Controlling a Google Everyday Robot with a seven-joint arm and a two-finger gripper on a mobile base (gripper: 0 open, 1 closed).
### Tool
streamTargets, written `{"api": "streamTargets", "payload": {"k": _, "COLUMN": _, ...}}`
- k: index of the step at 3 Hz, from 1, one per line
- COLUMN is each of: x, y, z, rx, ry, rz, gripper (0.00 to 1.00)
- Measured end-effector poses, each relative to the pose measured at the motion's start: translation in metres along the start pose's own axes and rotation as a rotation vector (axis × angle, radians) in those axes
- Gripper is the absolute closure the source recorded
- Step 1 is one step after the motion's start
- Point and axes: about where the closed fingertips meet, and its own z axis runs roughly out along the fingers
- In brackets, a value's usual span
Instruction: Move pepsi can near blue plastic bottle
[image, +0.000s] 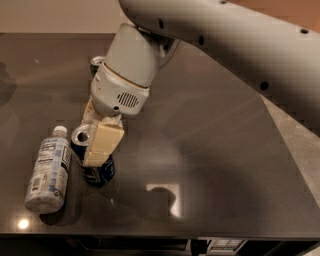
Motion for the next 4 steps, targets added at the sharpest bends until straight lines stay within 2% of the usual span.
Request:
{"api": "streamTargets", "payload": {"k": 3, "x": -0.008, "y": -0.007, "z": 0.017, "rx": 0.012, "ry": 0.013, "rz": -0.030, "gripper": 0.13}}
{"api": "streamTargets", "payload": {"k": 4, "x": -0.007, "y": -0.007, "z": 0.021, "rx": 0.012, "ry": 0.017, "rz": -0.032, "gripper": 0.00}}
